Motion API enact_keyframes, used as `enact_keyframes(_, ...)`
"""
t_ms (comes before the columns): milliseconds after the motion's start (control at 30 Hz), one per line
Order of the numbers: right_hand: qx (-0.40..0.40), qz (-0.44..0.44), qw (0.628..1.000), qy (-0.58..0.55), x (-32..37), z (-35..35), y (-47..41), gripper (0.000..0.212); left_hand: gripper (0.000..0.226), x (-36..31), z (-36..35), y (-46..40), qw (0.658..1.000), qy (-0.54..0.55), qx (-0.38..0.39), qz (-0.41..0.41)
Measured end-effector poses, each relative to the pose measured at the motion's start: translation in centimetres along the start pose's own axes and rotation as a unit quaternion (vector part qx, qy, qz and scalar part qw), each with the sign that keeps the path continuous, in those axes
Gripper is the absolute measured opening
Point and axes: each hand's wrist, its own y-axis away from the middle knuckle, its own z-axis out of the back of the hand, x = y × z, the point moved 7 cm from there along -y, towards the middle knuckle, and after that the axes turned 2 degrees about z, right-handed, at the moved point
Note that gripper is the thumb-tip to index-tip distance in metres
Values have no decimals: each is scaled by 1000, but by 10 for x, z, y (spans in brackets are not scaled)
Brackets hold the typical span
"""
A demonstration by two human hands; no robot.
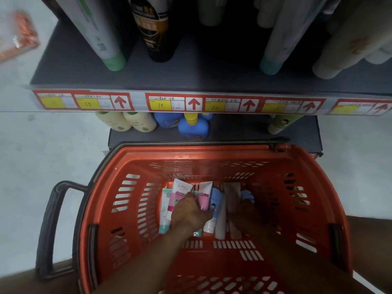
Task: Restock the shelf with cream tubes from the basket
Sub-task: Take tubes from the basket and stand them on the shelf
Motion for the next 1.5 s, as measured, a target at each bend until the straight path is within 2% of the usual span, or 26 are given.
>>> enact_keyframes(67,10,-8,1000,-5,-3,-2,0,84,65,1,3,3,999,44,13,4)
enact_keyframes(200,-3,7,1000,-23,-4,-3,-2,93,57,-4,17,14,998,60,7,-4)
enact_keyframes(300,-45,34,998,-18,-1,6,-1,100,59,-3,27,24,998,64,-3,-2)
enact_keyframes(467,-69,112,990,-48,6,21,18,95,59,-11,45,48,995,85,-36,-39)
enact_keyframes(633,-89,157,982,-60,31,59,74,68,58,-16,65,77,986,126,-84,-65)
enact_keyframes(833,-134,216,963,-90,52,91,119,53,59,-27,93,111,969,157,-154,-112)
enact_keyframes(967,-160,240,952,-101,66,114,152,52,64,-33,119,133,951,189,-208,-133)
enact_keyframes(1233,-237,315,907,-152,103,175,208,46,66,-71,189,186,897,235,-308,-212)
enact_keyframes(1500,-318,391,845,-180,140,245,282,53,69,-116,266,247,838,273,-373,-289)
